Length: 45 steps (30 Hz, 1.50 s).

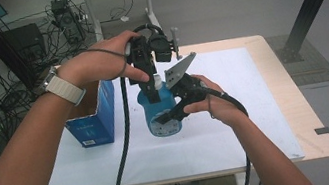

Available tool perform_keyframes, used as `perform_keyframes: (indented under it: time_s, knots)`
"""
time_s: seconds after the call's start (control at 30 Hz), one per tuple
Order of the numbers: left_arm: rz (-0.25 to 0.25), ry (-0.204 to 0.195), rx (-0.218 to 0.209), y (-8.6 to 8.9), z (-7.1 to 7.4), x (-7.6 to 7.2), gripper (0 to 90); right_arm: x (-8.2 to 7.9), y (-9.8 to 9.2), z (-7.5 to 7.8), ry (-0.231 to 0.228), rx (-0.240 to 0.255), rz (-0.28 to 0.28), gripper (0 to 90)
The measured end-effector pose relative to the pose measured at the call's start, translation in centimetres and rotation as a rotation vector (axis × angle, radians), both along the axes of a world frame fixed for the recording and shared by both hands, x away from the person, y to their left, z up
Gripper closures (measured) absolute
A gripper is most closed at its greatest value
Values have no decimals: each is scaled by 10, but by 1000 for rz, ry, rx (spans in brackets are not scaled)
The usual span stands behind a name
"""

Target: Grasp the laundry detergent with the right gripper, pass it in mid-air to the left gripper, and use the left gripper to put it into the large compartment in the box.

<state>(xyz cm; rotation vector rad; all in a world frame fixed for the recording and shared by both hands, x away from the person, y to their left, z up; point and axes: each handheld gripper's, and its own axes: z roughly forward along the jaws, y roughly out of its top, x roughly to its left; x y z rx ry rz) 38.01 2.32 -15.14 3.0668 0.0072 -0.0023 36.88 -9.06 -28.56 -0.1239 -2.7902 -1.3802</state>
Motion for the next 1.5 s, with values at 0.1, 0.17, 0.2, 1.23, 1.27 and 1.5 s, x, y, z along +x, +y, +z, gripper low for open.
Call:
perform_keyframes:
  time_s: [0.1, 0.17, 0.2, 1.23, 1.27, 1.5]
  knots:
    - [1, 1, -1, 0, 0, 0, 84, -1, 0, 0, 0, 2, -2, 437]
    - [-2, 1, -2, 0, 1, -1, 86, 0, -1, 0, 0, 3, -7, 437]
    - [-6, 0, -3, 0, 1, -1, 86, 0, -1, 0, 0, 4, -7, 438]
    - [8, -2, -14, 5, -3, -2, 87, -1, -2, -1, 8, 11, -9, 438]
    - [7, -3, -14, 5, -3, -2, 87, -1, -2, -1, 9, 10, -8, 438]
    - [5, -9, -20, 6, -3, -2, 86, -1, -1, -1, 11, 7, -8, 438]
